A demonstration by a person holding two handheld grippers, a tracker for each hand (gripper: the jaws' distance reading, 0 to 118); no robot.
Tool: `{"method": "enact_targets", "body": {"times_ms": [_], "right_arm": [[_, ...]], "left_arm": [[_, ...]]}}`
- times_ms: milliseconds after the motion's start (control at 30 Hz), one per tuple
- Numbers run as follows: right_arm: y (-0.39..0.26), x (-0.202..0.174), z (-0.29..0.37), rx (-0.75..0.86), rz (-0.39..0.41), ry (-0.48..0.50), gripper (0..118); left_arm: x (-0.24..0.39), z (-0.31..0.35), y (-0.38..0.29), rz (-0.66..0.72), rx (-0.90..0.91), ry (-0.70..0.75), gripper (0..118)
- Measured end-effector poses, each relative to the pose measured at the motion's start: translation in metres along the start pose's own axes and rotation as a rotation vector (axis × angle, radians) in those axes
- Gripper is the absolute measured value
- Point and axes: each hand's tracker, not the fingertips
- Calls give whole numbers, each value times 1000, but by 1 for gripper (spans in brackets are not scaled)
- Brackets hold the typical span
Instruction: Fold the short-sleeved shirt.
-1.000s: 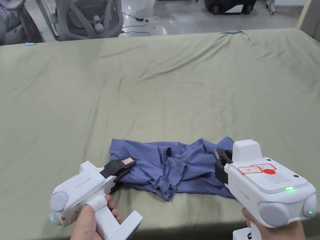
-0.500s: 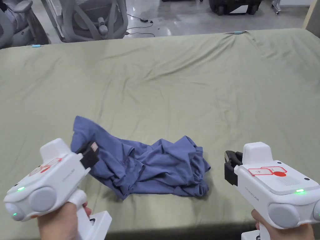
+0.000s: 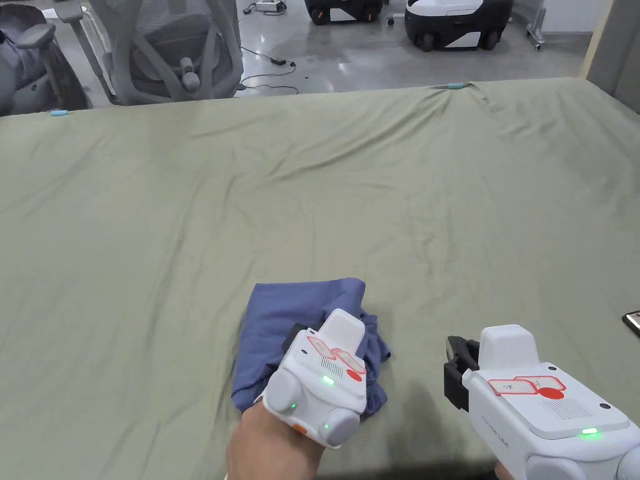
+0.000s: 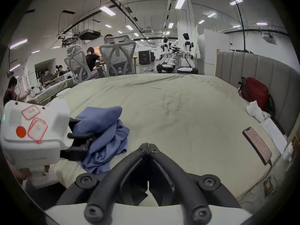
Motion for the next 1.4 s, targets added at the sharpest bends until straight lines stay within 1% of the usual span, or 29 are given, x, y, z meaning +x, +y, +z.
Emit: {"method": "enact_targets", "body": {"times_ms": [33, 67, 100, 200, 267, 300, 333, 367, 433, 467, 500, 533, 567, 600, 700, 767, 833, 933, 1000, 1067, 1100, 1133, 1167, 1200, 1233, 1267, 1300, 1333, 1400], "right_arm": [[1, 1, 1, 5, -1, 3, 0], [3, 2, 0, 7, -1, 5, 0], [4, 3, 0, 10, 1, 7, 0], [8, 4, -2, 17, -6, 15, 0], [10, 4, -4, 18, -15, 19, 0], [11, 4, -5, 19, -19, 24, 0], [11, 3, -6, 19, -23, 27, 0], [12, 1, -7, 18, -24, 29, 0], [14, 0, -8, 16, -22, 29, 0], [14, -1, -9, 15, -21, 32, 0], [14, -1, -9, 12, -20, 34, 0], [15, -1, -11, 8, -18, 34, 0], [15, -2, -12, 4, -15, 34, 0], [16, -2, -13, -2, -14, 33, 0], [18, -4, -17, -22, -5, 35, 0], [20, -8, -18, -36, -6, 46, 0], [23, -16, -24, -61, -1, 78, 0], [32, -35, -44, -85, 12, 146, 0], [39, -45, -64, -103, -52, 224, 0], [42, -48, -85, -134, -135, 296, 0], [41, -49, -95, -156, -180, 329, 0], [39, -48, -104, -173, -216, 357, 0], [34, -46, -112, -196, -245, 372, 0], [29, -43, -120, -224, -269, 379, 0], [23, -41, -125, -246, -273, 363, 0], [17, -39, -129, -267, -259, 331, 0], [13, -38, -131, -277, -234, 292, 0], [10, -36, -131, -261, -229, 286, 0], [13, -34, -129, -250, -247, 289, 0]], "left_arm": [[-5, 6, 3, 11, 22, -12, 48], [-13, 15, 7, 63, 69, -25, 76], [-28, 29, 11, 160, 135, -63, 84], [-71, 57, 19, 463, 244, -178, 85], [-91, 56, 15, 585, 206, -207, 86], [-99, 49, 11, 635, 159, -232, 84], [-101, 41, 8, 662, 106, -278, 78], [-101, 32, 3, 665, 52, -319, 58], [-96, 21, -8, 661, -17, -335, 3], [-91, 17, -14, 679, -32, -363, 0], [-84, 14, -16, 725, -27, -422, 0], [-79, 10, -18, 771, -28, -521, 0], [-72, 7, -19, 792, -31, -585, 0], [-63, 4, -18, 795, -29, -609, 0], [-39, -7, -15, 747, -48, -581, 0], [-35, -16, -18, 754, -55, -574, 0], [-43, -15, -21, 801, -51, -588, 0], [-63, 5, -23, 764, -2, -566, 0], [-86, 19, -29, 759, 30, -527, 0], [-115, 30, -42, 822, 60, -487, 0], [-129, 35, -49, 852, 73, -467, 3], [-143, 37, -57, 885, 85, -447, 16], [-156, 37, -66, 915, 96, -438, 53], [-166, 35, -75, 941, 101, -434, 84], [-175, 31, -85, 980, 89, -433, 109], [-182, 26, -95, 1020, 83, -429, 118], [-188, 19, -104, 1093, 69, -473, 115], [-191, 11, -113, 1171, 47, -513, 112], [-188, -8, -126, 1316, 1, -601, 111]]}}
